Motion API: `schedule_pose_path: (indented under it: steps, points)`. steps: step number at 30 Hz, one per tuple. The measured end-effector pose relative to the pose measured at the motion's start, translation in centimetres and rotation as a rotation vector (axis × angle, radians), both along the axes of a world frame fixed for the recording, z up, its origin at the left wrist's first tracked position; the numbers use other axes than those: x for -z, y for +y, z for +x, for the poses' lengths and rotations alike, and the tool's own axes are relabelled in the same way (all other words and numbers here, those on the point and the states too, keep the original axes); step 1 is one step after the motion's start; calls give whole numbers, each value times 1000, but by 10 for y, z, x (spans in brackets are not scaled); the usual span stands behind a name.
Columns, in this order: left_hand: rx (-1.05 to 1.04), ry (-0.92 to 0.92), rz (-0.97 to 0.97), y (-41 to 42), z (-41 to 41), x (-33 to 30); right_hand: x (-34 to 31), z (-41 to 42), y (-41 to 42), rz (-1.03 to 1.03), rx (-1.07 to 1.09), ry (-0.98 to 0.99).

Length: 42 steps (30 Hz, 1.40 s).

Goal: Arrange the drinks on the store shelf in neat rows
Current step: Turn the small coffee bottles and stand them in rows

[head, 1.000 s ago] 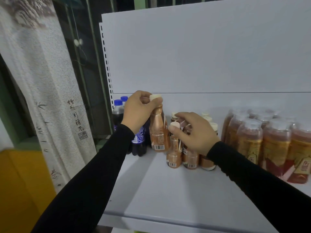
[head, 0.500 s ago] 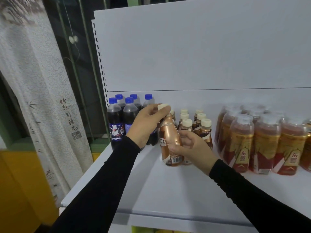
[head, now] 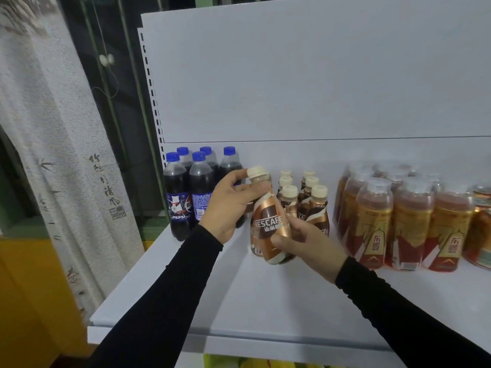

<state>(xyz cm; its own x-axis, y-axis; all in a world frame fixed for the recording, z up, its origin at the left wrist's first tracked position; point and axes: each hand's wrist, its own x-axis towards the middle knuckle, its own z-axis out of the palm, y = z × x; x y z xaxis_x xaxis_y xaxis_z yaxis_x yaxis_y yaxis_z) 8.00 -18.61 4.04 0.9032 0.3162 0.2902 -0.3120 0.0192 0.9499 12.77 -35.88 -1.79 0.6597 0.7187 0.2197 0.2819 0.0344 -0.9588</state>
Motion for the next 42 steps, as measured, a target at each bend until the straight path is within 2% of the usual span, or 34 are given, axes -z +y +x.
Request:
schedule_pose_path:
  steps: [5,11,13,17,19,27,31,35,42]
  points:
    - [-14,-14,23,-1,2,2,-2,-2,-5,152,-25,219]
    - [54,39,22,1,1,4,-1,-4,-5,203,-58,394]
    - [28,32,37,1,1,5,-1,-5,-5,195,-76,385]
    - [-35,4,19,-1,1,6,-7,-13,-3,71,-18,193]
    - [-59,-3,18,-2,1,6,-7,-13,-2,87,-7,137]
    - [22,47,7,5,0,3,-1,-6,-2,193,-76,353]
    - [-19,25,22,6,1,6,-1,-8,-2,151,-124,289]
    - [-69,20,46,3,2,8,-6,-13,-1,79,-44,165]
    - [44,44,-19,7,4,6,-1,-9,-1,218,-124,321]
